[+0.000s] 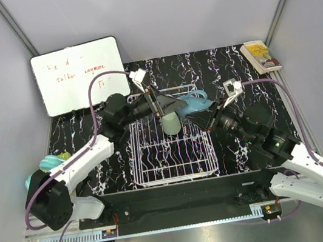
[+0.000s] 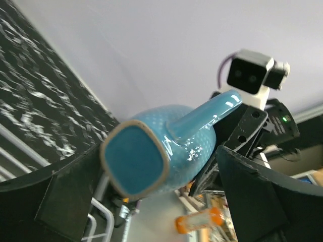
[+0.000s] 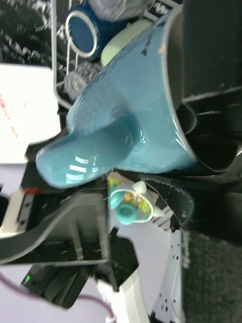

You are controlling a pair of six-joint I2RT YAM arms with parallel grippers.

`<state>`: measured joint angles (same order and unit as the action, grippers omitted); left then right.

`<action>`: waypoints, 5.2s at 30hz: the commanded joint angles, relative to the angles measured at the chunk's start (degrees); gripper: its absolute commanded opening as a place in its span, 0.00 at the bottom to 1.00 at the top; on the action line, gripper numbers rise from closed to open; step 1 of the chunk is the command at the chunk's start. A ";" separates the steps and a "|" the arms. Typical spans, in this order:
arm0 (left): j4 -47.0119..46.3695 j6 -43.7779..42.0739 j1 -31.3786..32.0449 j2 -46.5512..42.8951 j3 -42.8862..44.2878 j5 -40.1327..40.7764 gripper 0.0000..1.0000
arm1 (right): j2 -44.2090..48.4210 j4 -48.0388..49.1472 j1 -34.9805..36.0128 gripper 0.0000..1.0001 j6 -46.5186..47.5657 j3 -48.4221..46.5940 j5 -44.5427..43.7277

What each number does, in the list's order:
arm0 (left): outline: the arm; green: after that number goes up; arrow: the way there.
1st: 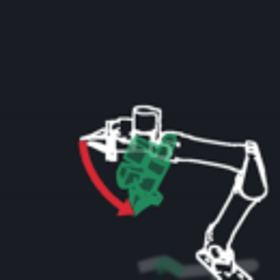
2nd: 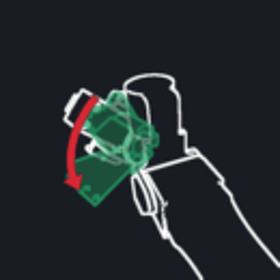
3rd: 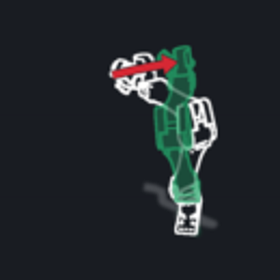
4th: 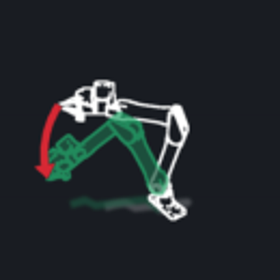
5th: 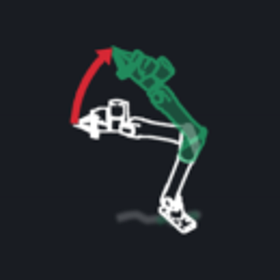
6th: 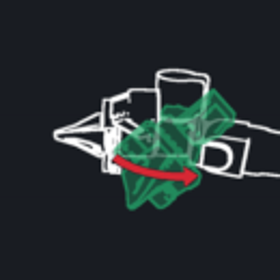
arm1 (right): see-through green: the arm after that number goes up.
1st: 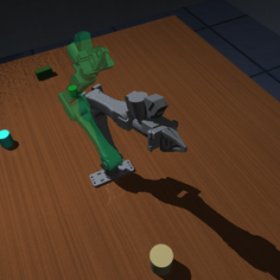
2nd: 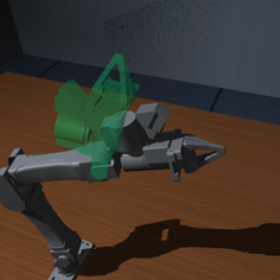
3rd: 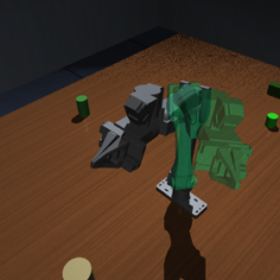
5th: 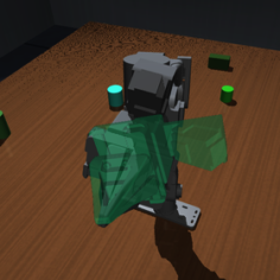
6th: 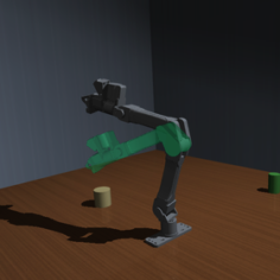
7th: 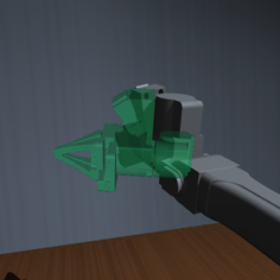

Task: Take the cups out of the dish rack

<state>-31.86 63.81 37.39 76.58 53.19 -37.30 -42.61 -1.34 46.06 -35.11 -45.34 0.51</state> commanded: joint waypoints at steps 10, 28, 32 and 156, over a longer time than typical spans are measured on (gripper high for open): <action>38.25 -21.35 -7.24 -3.98 13.96 21.21 0.99 | -3.34 -33.95 -0.36 0.00 3.47 -19.30 -35.47; 60.06 -22.68 -7.24 -20.59 5.44 41.60 0.97 | -48.16 -45.06 -28.74 0.00 -1.00 -46.65 -26.45; 62.26 -23.38 -7.24 -22.08 4.47 41.52 0.97 | -58.09 -49.01 -32.87 0.00 -0.14 -57.99 -24.24; 54.09 -33.84 6.82 26.17 25.03 50.12 0.68 | -13.64 -28.45 -20.75 0.86 5.50 -16.62 -2.54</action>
<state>24.21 31.20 43.99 104.42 76.47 11.70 -56.80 -32.29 25.19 -30.17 -62.00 -2.35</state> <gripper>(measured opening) 0.763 0.862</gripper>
